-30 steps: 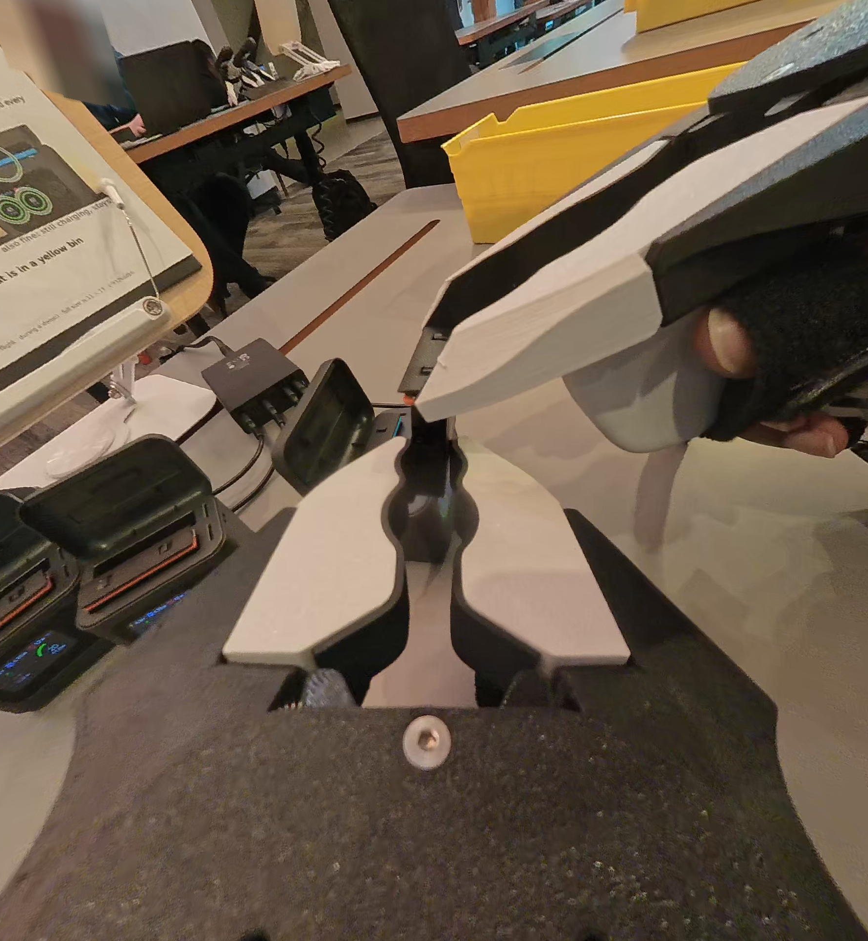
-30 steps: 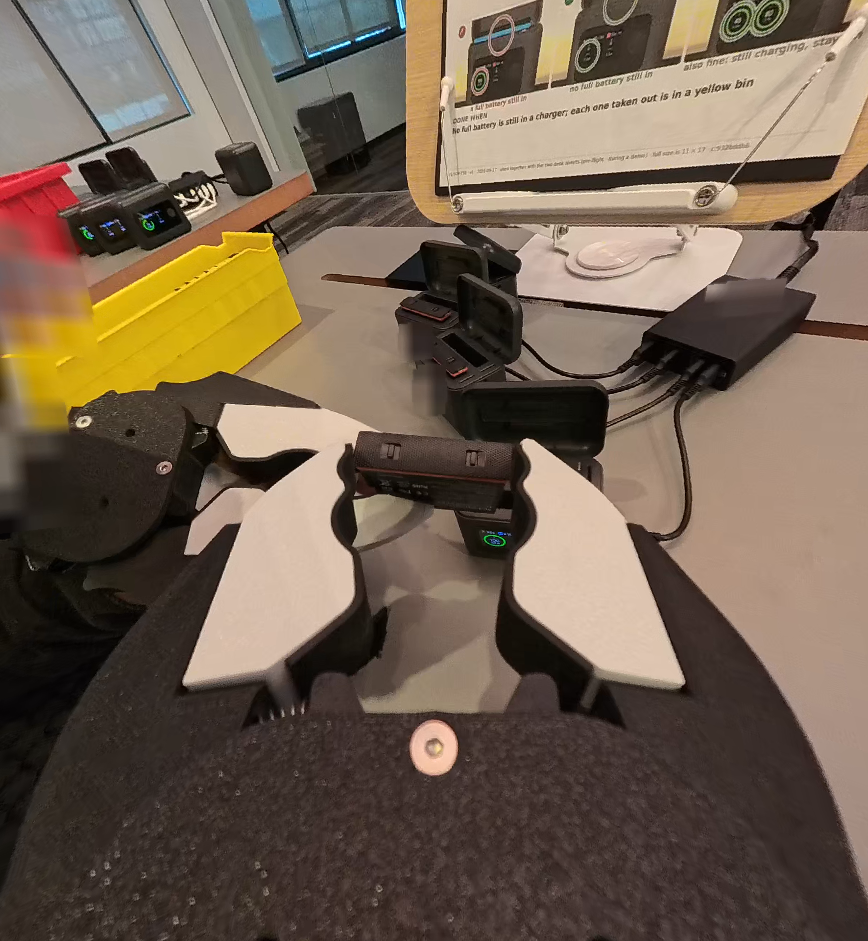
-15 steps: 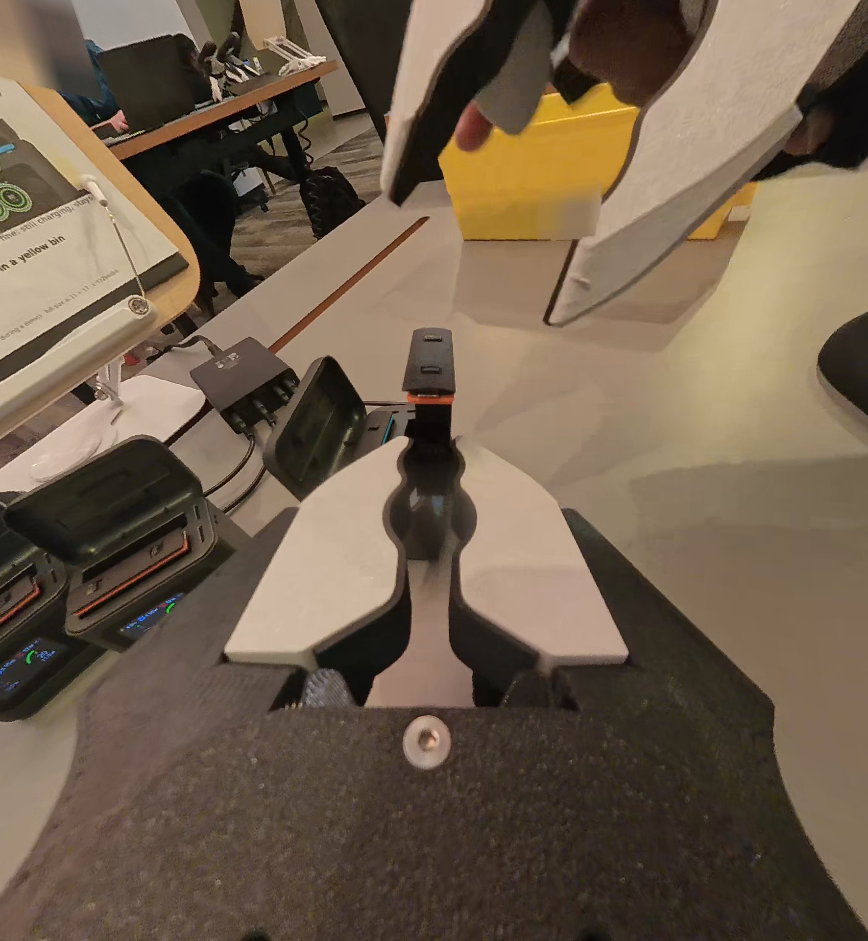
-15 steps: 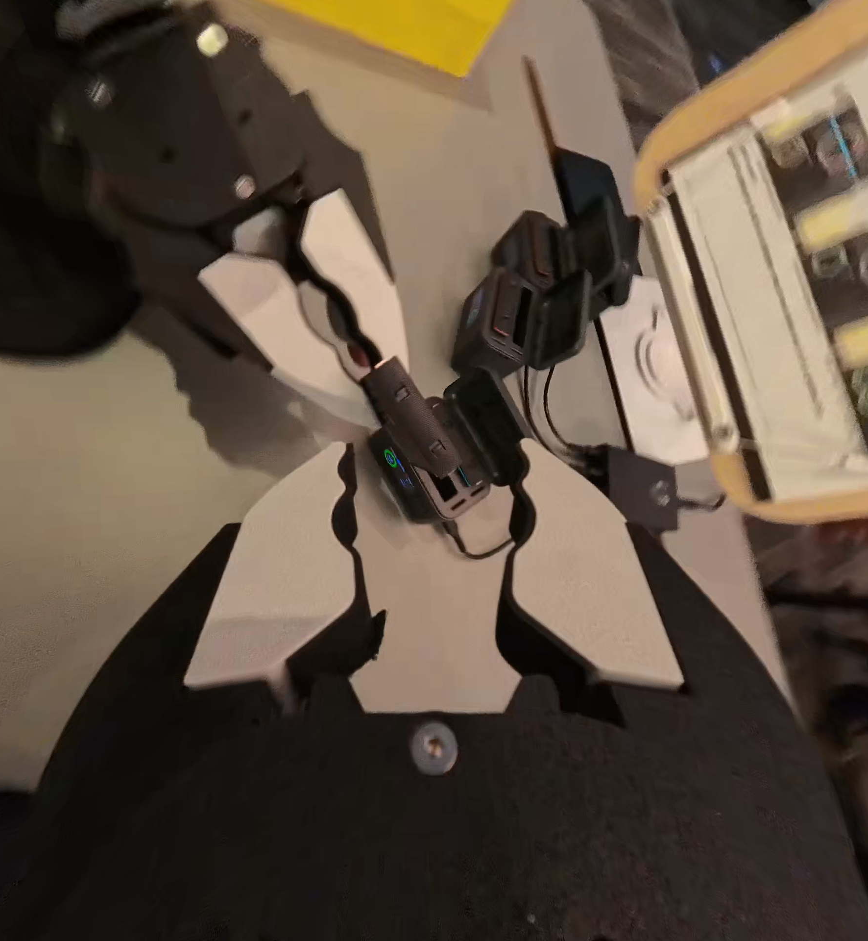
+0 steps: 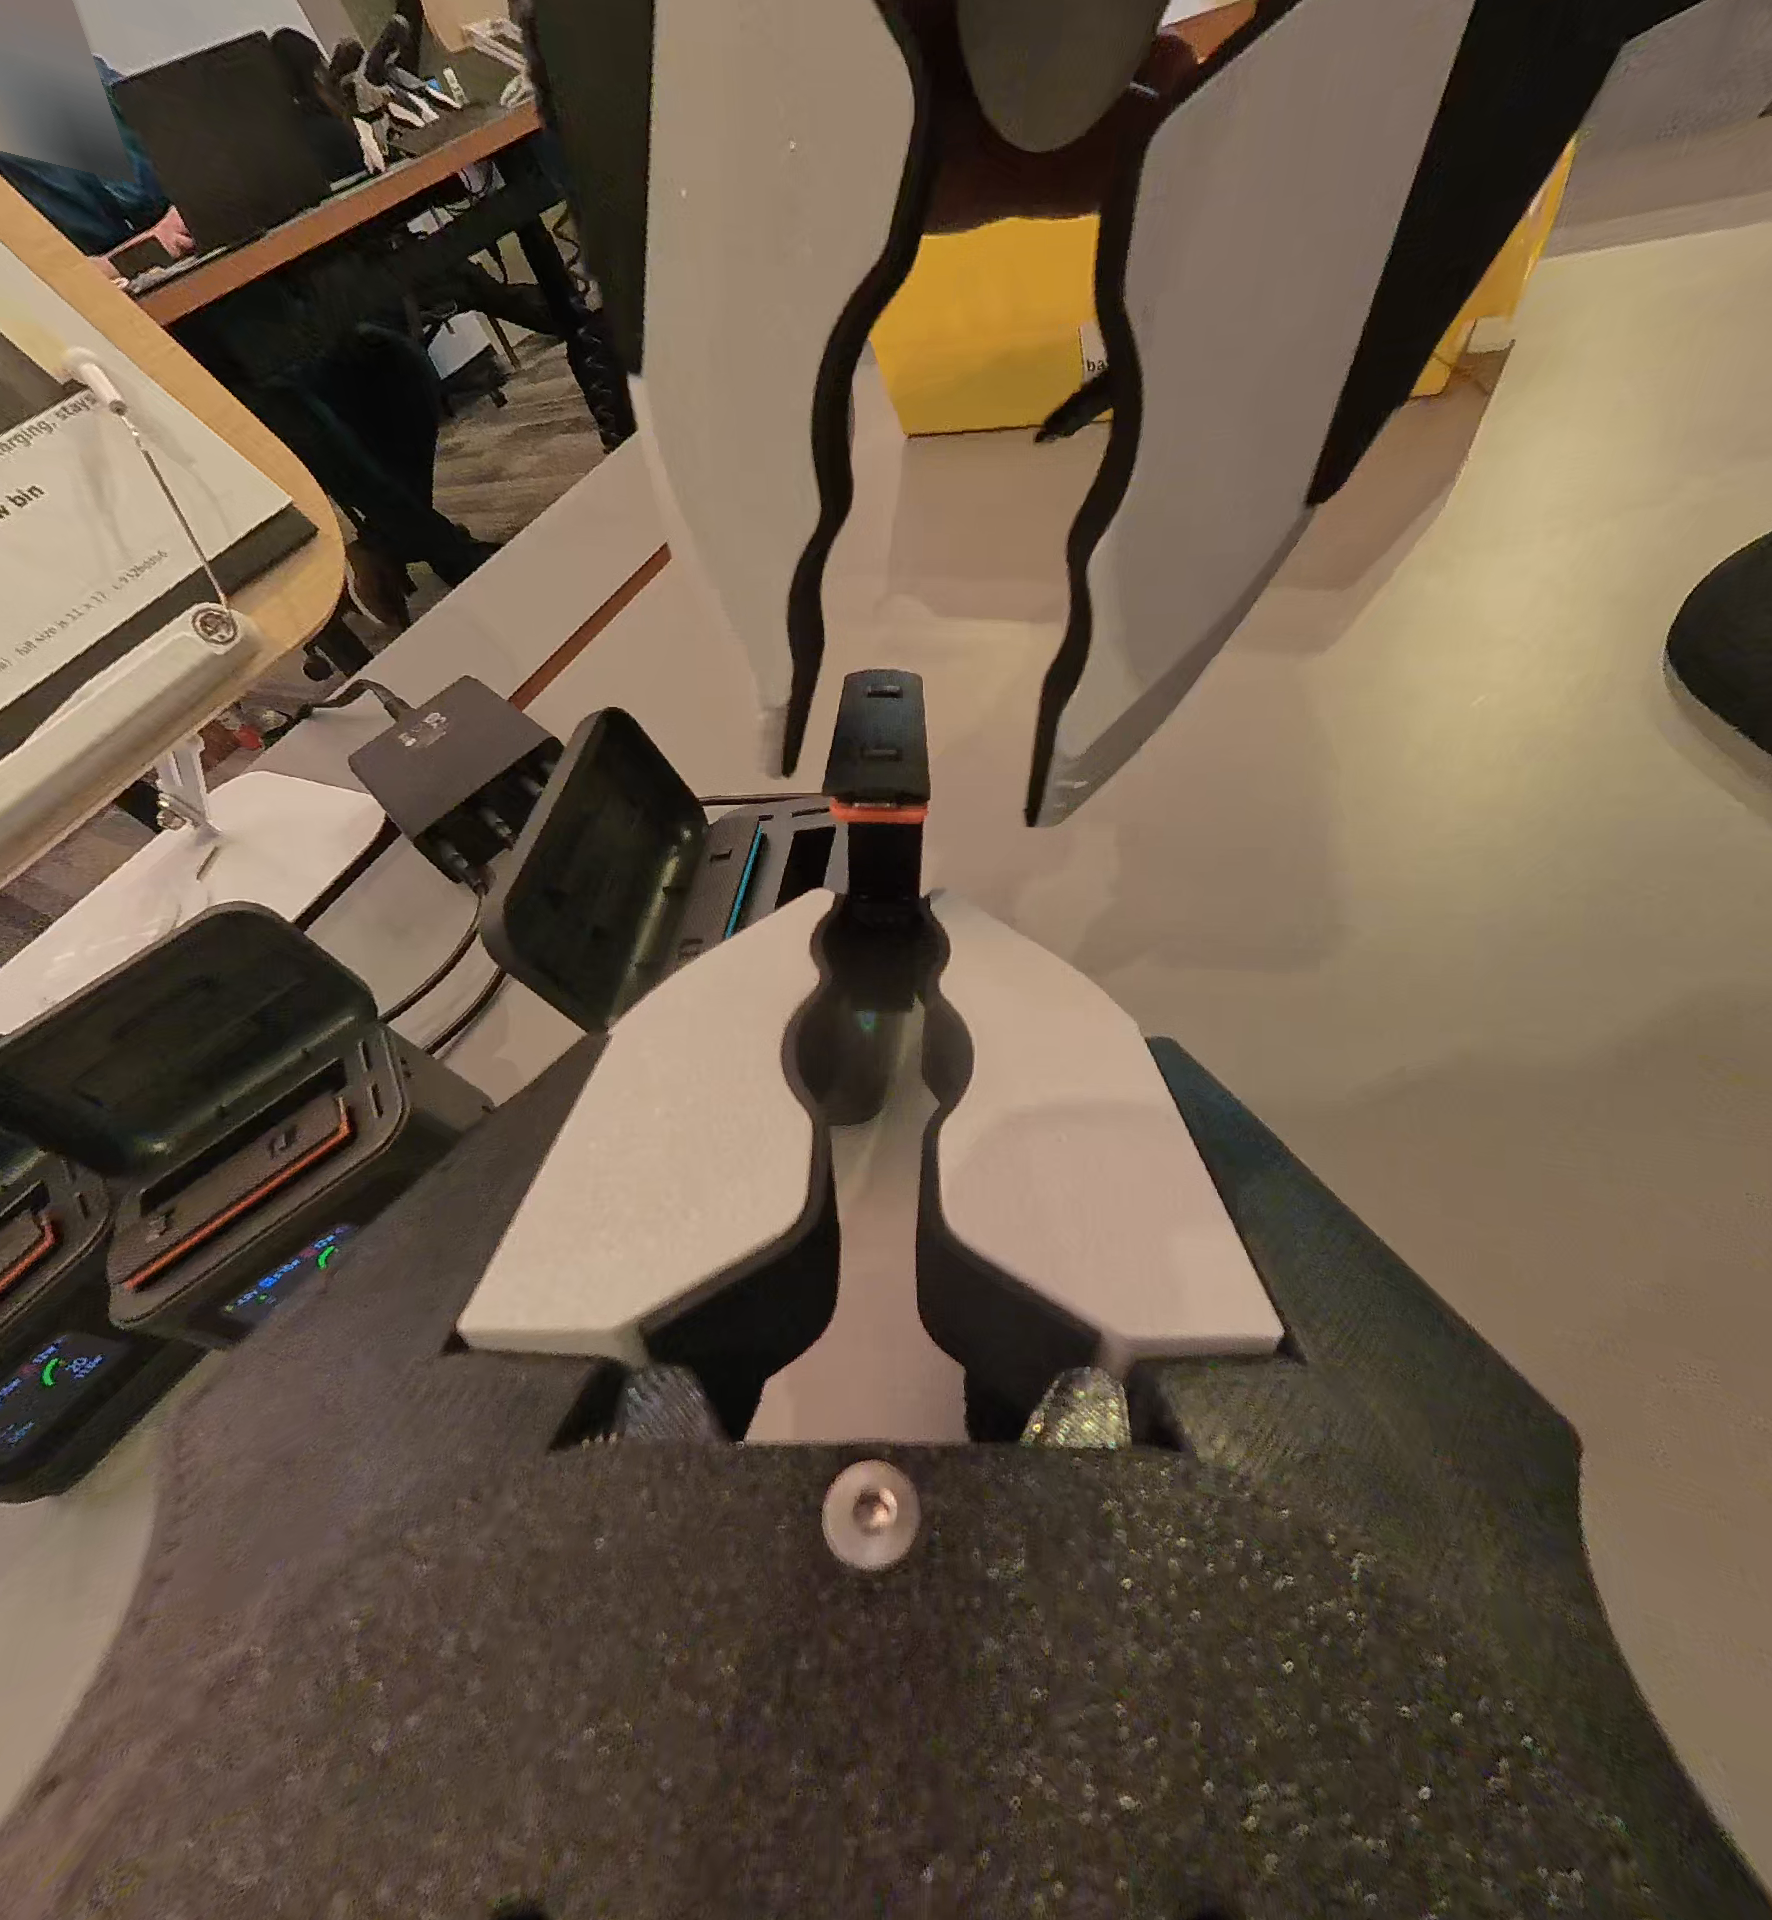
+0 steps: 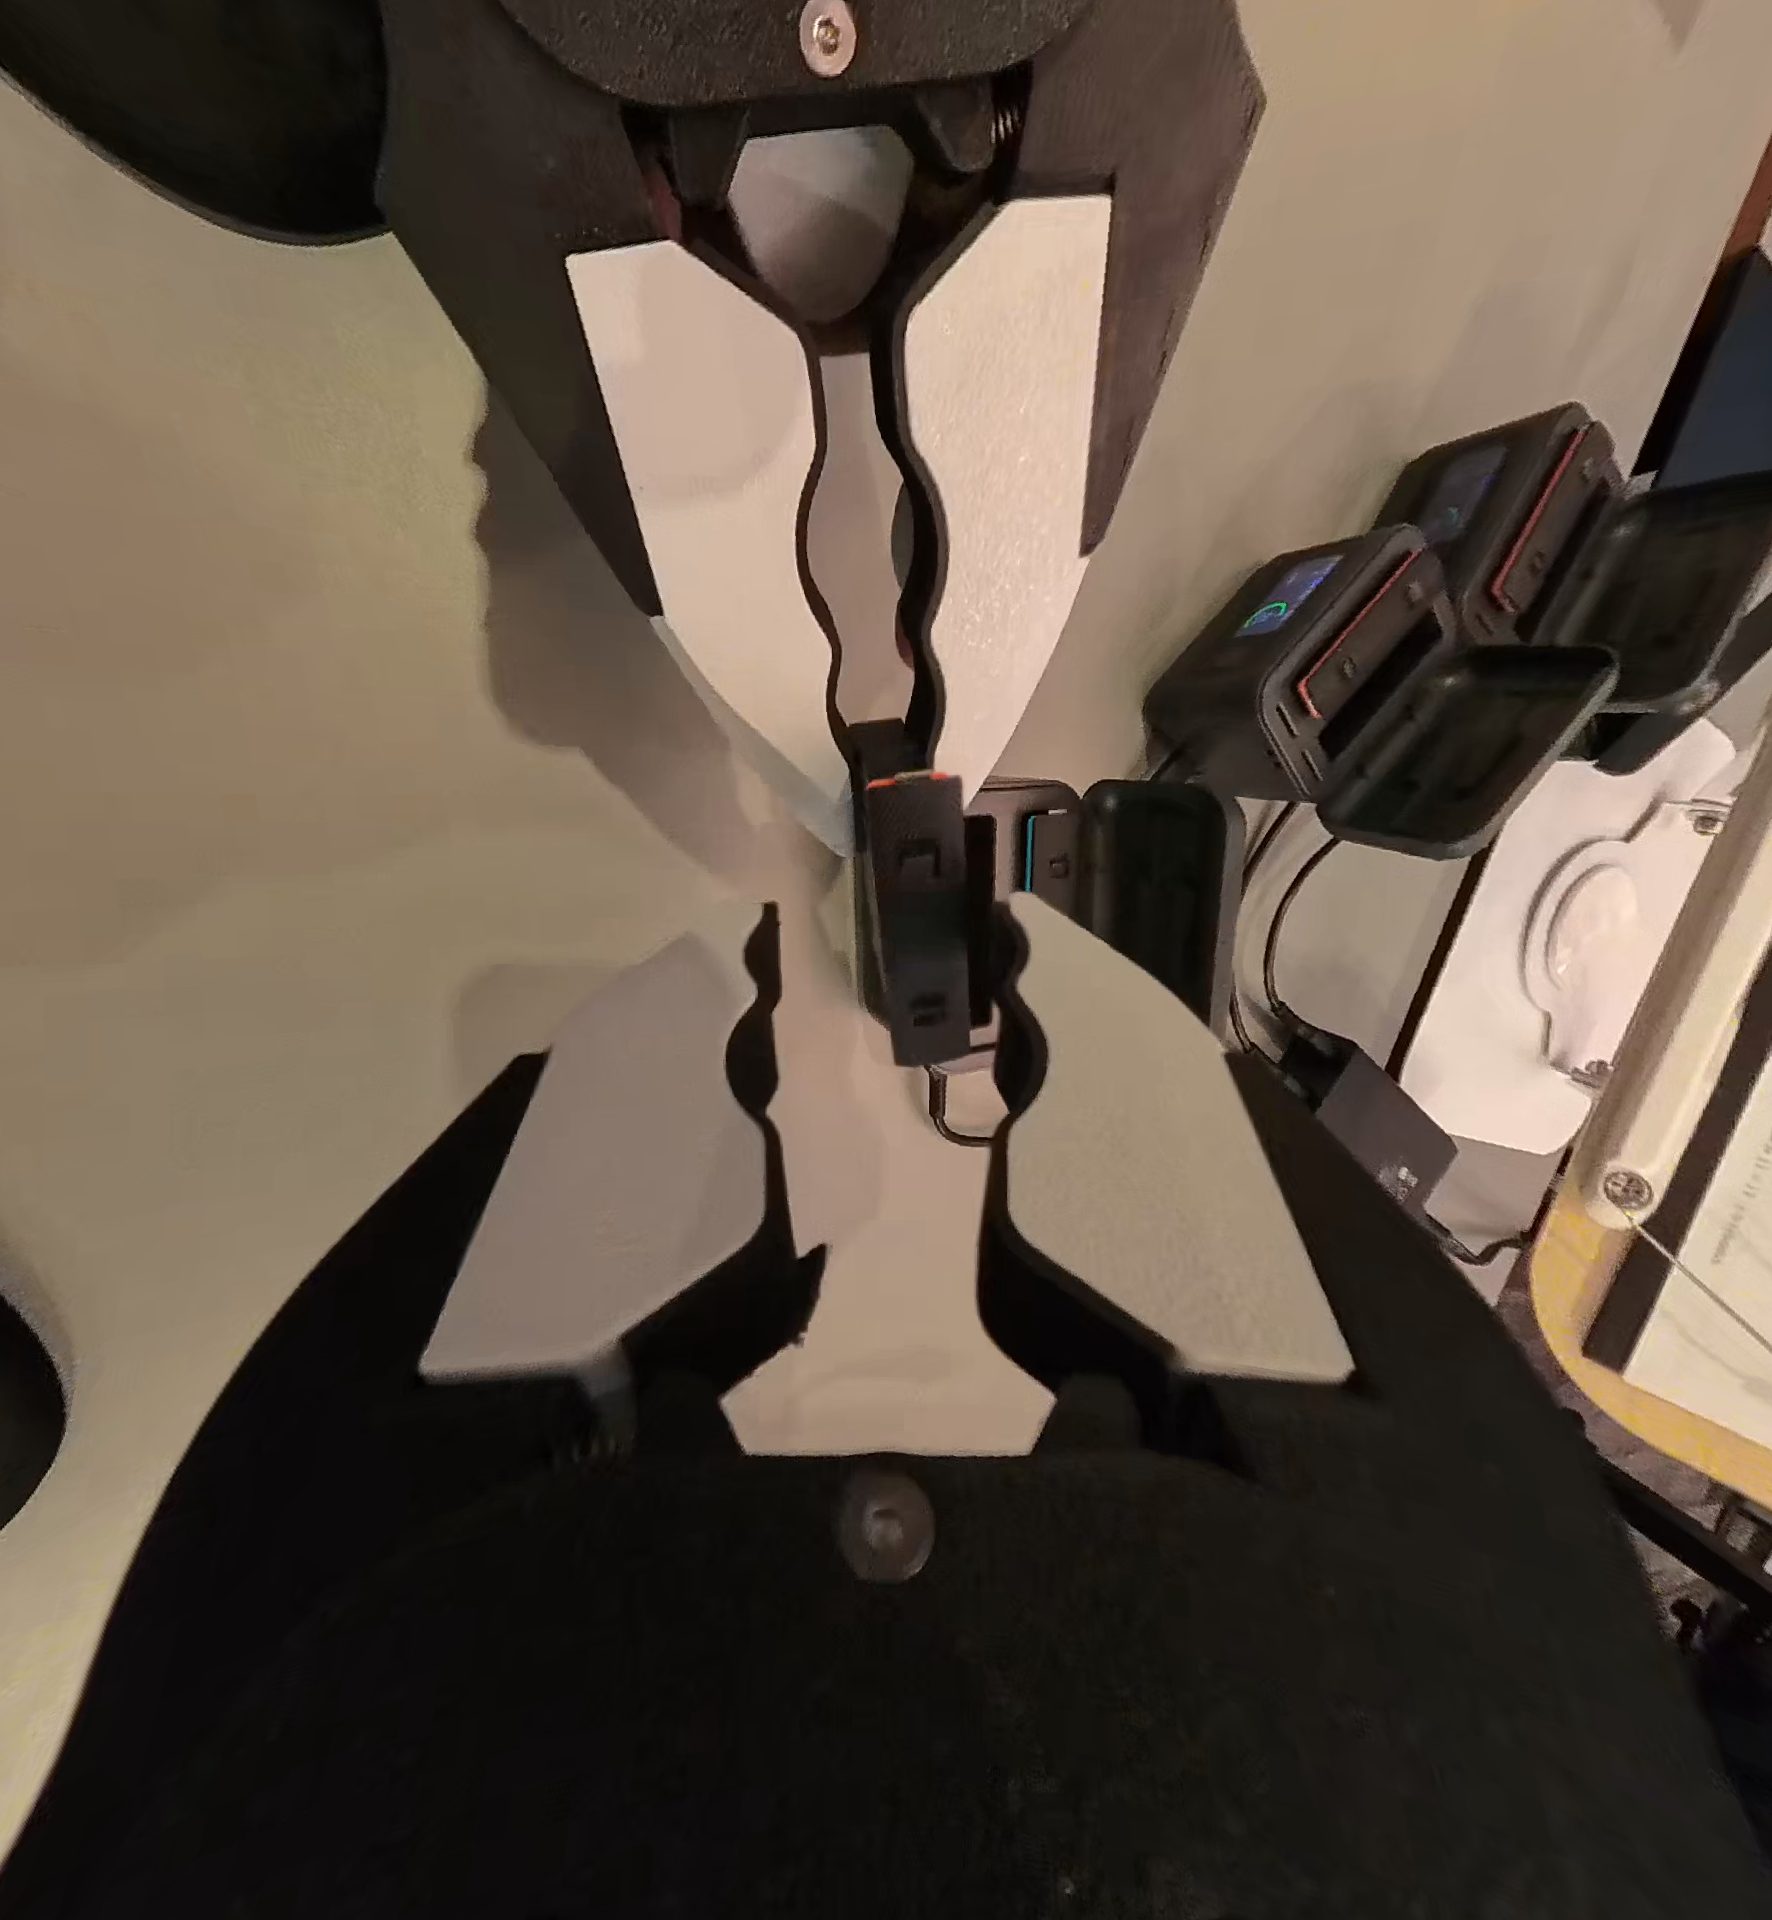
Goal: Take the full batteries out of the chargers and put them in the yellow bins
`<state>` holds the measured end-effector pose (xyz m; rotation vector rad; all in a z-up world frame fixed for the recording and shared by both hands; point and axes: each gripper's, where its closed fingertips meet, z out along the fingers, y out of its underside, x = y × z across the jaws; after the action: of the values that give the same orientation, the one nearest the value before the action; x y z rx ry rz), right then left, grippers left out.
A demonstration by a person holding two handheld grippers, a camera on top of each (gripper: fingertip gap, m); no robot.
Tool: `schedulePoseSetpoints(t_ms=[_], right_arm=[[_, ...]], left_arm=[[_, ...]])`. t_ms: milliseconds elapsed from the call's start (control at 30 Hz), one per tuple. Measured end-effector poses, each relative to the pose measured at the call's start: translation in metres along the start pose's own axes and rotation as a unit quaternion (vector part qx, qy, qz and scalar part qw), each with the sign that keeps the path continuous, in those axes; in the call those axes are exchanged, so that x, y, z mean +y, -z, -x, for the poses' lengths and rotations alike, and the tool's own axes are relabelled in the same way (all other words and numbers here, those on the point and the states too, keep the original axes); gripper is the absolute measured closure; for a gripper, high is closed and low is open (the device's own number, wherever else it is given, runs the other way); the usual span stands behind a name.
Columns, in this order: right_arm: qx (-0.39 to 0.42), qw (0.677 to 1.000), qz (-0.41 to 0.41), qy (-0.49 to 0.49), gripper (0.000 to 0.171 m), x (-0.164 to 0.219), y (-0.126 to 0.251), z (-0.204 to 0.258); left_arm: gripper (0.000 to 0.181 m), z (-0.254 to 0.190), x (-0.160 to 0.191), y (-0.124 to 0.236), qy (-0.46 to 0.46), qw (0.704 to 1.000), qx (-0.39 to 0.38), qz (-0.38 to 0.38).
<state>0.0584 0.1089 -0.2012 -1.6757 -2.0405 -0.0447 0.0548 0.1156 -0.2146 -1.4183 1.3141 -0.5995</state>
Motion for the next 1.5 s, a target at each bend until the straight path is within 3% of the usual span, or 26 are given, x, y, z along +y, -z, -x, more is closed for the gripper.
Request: schedulePoseSetpoints(t_ms=[100, 533, 600, 733, 867, 1200, 1500], right_arm=[[-0.002, 1.0, 0.005, 0.003, 0.155, 0.0, -0.002, -0.003], [0.01, 1.0, 0.009, 0.013, 0.156, 0.001, -0.001, -0.006], [0.019, 1.0, 0.018, 0.012, 0.156, 0.005, 0.002, -0.009], [0.031, 0.999, 0.031, 0.0, 0.156, 0.021, 0.021, -0.015], [0.047, 0.997, 0.062, -0.03, 0.156, 0.059, 0.055, -0.02], [0.072, 0.968, 0.182, -0.154, 0.157, 0.213, 0.158, 0.004], [0.017, 0.944, 0.245, -0.22, 0.156, 0.302, 0.175, 0.071]], left_arm=[[0.17, -0.001, 0.001, 0.0, -0.001, 1.0, 0.004, 0.002], [0.169, 0.001, -0.001, 0.0, -0.002, 1.0, -0.005, -0.008], [0.152, 0.002, -0.001, -0.001, -0.001, 1.0, -0.008, -0.01], [0.147, 0.004, 0.002, -0.002, 0.004, 1.0, -0.012, -0.002], [0.145, 0.006, 0.006, -0.003, 0.01, 1.0, -0.014, 0.007], [0.143, 0.004, 0.013, -0.007, 0.01, 1.0, -0.015, 0.024], [0.145, 0.002, 0.016, -0.009, 0.015, 0.999, -0.01, 0.03]])
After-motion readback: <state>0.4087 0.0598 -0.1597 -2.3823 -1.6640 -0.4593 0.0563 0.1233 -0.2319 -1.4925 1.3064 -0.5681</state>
